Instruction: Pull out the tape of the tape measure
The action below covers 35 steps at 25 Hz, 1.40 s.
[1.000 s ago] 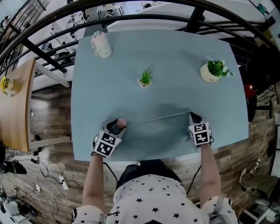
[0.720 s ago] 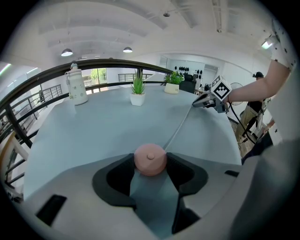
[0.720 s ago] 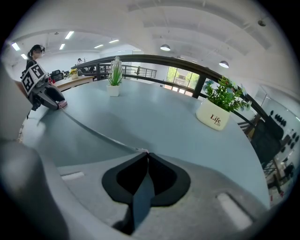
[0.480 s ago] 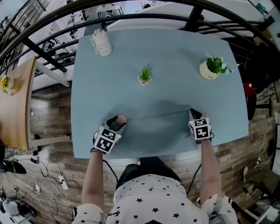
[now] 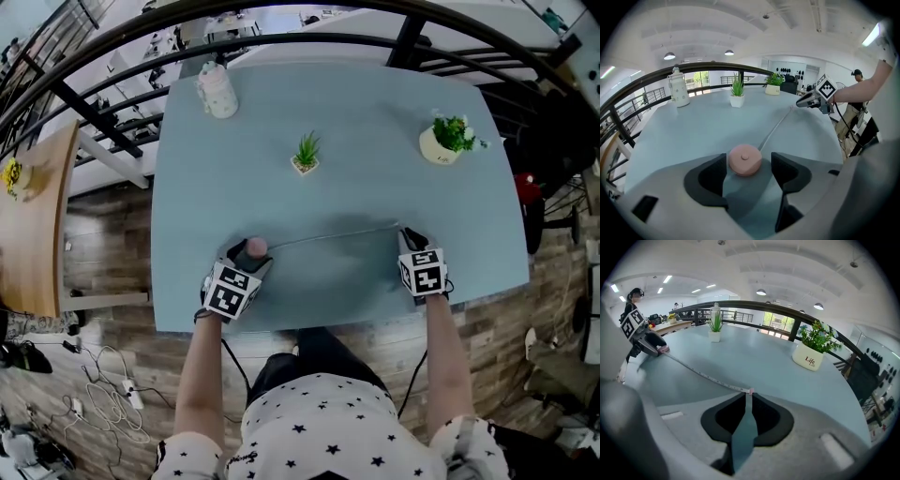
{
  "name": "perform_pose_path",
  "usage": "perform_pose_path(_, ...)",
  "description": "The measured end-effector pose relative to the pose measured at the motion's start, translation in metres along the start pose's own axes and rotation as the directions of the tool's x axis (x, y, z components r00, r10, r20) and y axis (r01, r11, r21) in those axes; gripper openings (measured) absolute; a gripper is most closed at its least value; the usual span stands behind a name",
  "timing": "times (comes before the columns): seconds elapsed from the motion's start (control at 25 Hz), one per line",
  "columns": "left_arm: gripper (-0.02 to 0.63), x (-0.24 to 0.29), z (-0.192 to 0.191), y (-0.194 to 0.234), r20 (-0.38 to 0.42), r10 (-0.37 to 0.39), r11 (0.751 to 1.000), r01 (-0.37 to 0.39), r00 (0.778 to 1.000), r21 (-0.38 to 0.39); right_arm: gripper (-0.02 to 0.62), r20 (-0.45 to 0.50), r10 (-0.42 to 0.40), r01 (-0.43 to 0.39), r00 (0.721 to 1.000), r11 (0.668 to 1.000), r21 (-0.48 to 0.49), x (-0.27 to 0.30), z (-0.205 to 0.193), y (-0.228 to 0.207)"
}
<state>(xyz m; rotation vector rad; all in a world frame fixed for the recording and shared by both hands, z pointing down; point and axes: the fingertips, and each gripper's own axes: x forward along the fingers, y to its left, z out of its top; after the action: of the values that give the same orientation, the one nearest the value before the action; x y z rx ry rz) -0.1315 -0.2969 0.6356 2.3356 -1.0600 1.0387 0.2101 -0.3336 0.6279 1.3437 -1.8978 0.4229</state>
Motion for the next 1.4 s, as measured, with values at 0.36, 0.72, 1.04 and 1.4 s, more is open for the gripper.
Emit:
perform_pose_path(0.36,0.279,-0.022,0.002,-0.013,0.079,0.048,0.998,-0.045,0.996,-0.041,0.028,0.076,0.002,0.0,0.997,1.0,-0.02,-0.034,0.004,0.018)
perform_pose_path(0.72,0.279,-0.06,0.007,-0.036,0.174,0.087,0.991,-0.068,0.981,-0.113,0.028,0.163,-0.004,0.007,0.987,1.0,-0.023,-0.078,0.007,0.037)
perform_pose_path(1.04,0.278,-0.098,0.013,-0.065,0.258,0.12,0.985,-0.082,0.959,-0.154,0.028,0.249,-0.011,0.007,0.969,1.0,0.016,-0.126,0.005,0.054)
perform_pose_path(1.4,0.18,-0.151,0.007,-0.108,0.334,0.177,0.972,-0.111,0.926,-0.206,0.014,0.351,0.009,-0.029,0.936,0.998,0.051,-0.182,-0.005,0.09)
